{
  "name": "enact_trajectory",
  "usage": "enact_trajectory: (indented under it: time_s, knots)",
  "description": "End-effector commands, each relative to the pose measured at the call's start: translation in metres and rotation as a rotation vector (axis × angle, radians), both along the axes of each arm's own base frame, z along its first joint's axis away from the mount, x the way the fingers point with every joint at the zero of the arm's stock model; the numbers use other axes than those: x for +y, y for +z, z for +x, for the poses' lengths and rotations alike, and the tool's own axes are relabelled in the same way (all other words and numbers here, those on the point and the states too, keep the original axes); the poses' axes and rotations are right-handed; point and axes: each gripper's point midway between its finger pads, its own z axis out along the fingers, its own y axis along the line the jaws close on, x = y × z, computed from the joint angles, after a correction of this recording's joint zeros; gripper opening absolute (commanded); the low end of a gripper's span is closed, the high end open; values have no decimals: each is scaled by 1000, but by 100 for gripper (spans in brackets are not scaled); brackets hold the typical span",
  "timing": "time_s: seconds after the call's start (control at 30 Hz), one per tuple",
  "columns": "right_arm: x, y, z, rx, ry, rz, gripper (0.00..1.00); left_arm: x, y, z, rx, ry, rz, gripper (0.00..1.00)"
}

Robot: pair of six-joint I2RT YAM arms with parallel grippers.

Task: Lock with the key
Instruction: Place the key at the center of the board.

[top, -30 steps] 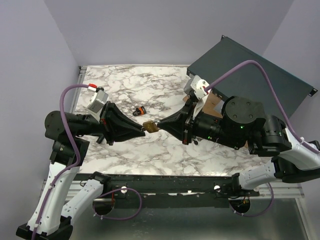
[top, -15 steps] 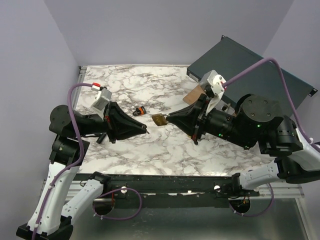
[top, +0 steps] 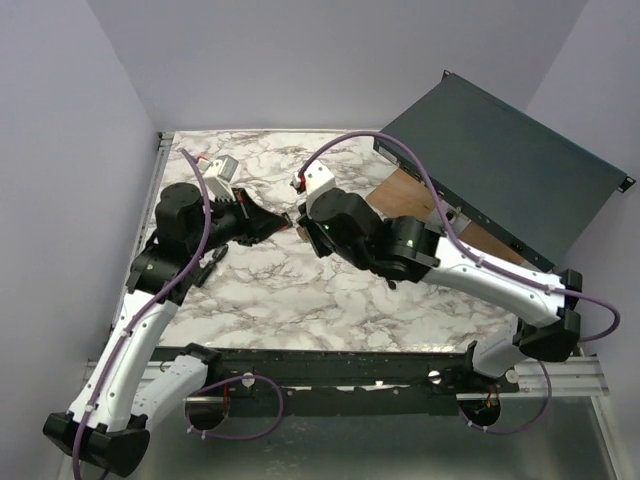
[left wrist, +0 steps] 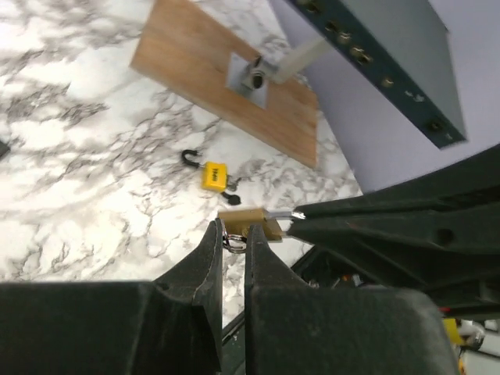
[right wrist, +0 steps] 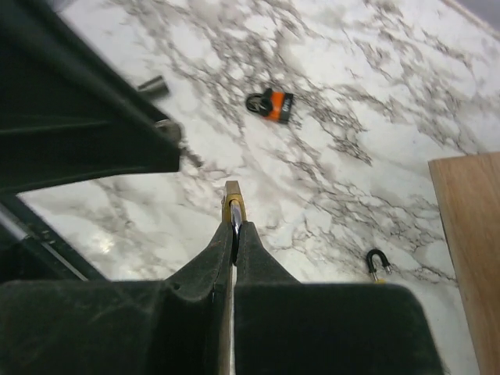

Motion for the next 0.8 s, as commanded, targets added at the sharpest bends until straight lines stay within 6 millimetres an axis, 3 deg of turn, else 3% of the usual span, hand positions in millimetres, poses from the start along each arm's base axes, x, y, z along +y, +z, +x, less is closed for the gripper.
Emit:
enact_trajectory:
  time_s: [0.0,0.17,0.37,0.53,0.77]
  knots:
    - [4,-31,44,90,-71,95,1,17,-57,41,187,256,-1,0]
    - [3,-106,84,195,-164,78,1,19,-122,69,370,385,-5,0]
    - [12,-175,110,281,-218,36,1,23,-191,88,527,484,52,0]
    - [14,-203,123,292,-290,-14,1,21,-235,90,633,514,104,0]
    - [18,-218,124,320,-300,-20,1,15,-277,84,733,532,147,0]
